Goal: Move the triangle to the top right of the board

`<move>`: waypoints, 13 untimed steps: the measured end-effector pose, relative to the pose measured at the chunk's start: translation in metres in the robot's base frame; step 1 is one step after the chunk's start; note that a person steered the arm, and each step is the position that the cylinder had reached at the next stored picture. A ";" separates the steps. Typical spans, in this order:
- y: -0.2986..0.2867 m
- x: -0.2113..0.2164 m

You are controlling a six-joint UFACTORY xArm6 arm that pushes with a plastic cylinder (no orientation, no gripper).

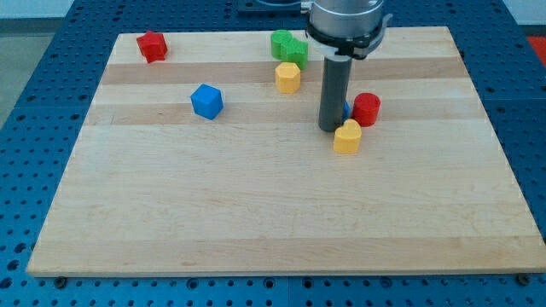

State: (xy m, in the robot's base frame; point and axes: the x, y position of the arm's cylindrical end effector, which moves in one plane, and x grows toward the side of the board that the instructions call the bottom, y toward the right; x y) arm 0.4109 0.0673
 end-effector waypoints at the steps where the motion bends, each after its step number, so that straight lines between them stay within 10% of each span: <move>1: 0.001 -0.022; 13: 0.061 -0.128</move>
State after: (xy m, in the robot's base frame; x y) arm 0.2827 0.1288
